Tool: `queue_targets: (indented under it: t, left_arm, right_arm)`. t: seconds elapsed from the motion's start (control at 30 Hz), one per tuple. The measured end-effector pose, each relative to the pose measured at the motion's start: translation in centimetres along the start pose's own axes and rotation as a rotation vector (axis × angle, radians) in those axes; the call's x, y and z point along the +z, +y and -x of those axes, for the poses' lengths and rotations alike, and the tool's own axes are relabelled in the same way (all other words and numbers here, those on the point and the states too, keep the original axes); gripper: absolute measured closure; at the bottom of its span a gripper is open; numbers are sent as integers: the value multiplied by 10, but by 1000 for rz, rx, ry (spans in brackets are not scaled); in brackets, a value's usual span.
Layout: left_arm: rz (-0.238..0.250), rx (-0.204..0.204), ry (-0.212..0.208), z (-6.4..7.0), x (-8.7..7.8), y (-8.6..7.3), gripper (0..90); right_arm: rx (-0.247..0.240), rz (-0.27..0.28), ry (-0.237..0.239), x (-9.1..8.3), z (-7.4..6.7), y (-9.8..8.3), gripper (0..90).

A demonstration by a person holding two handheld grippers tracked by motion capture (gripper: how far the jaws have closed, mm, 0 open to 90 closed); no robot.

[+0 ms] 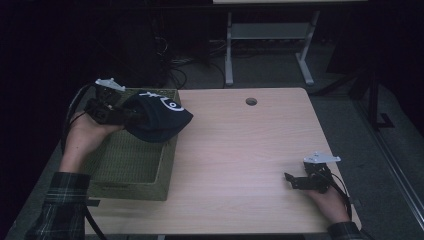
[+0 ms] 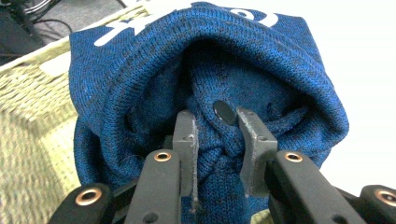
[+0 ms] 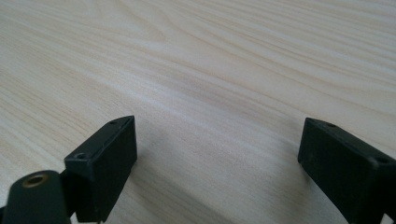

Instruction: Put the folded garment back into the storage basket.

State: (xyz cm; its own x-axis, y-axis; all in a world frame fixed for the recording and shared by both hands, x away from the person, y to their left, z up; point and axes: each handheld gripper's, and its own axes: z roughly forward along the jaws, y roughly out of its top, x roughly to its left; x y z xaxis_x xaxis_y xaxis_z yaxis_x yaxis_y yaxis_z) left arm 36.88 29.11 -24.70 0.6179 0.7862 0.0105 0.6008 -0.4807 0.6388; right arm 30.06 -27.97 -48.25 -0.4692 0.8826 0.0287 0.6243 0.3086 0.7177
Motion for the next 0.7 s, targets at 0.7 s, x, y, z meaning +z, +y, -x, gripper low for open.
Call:
queue_targets:
  t: [0.7]
  left_arm:
    - [-11, -150, 97, -40, 1, -57, 706]
  right_arm:
    - [8, -2, -5, 0, 0, 0, 114]
